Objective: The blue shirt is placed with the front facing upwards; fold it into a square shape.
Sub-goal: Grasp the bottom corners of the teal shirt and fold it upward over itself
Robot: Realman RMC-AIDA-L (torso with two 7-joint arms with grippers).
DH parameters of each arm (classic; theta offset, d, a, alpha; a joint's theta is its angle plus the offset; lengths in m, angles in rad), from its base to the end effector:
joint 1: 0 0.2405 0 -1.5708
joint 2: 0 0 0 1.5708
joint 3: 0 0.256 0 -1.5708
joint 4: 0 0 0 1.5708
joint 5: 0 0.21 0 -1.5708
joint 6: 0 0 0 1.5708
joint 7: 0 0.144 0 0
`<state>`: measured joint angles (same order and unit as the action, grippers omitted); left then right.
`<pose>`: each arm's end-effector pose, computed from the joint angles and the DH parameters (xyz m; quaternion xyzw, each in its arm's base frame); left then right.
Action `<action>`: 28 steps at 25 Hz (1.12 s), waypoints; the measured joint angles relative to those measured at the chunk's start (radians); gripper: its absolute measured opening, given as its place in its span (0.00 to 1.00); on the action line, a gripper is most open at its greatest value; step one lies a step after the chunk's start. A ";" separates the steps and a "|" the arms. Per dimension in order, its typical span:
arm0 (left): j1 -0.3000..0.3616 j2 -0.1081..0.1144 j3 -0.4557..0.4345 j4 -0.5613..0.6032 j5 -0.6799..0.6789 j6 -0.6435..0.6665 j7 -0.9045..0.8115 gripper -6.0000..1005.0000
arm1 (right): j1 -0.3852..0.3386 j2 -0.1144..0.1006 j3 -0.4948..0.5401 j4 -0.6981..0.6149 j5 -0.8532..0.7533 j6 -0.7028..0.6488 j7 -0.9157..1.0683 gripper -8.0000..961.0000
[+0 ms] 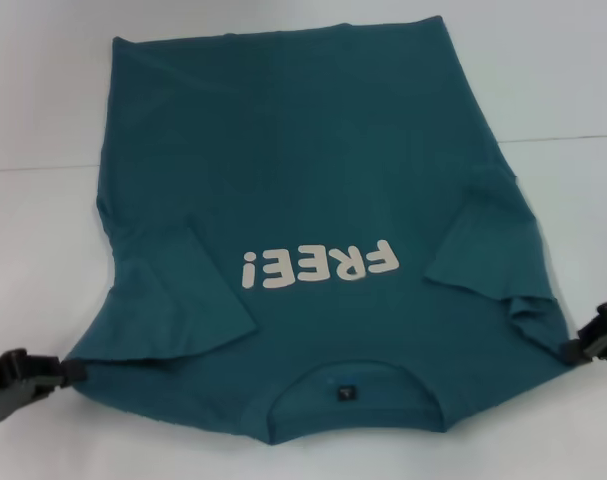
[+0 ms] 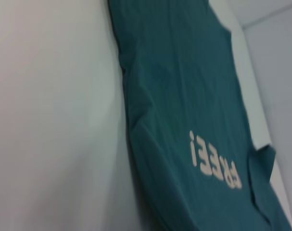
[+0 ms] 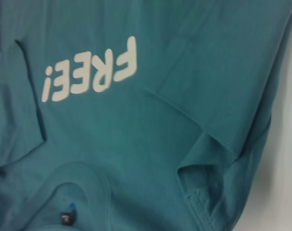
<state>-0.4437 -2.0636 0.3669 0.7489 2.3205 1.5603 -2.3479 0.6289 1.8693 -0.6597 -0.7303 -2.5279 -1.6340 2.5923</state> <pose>-0.3394 0.2989 0.0405 -0.6717 -0.6916 -0.2365 0.1208 0.3156 0.3457 0.0848 -0.7165 0.6882 0.0081 0.1142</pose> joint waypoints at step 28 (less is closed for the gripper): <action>0.102 -0.055 0.079 0.243 0.157 0.378 0.001 0.04 | -0.051 0.060 -0.062 -0.118 -0.126 -0.261 -0.034 0.05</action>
<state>-0.3417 -2.1183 0.4454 0.9918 2.4773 1.9385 -2.3469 0.5781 1.9293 -0.7214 -0.8487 -2.6538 -1.8953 2.5583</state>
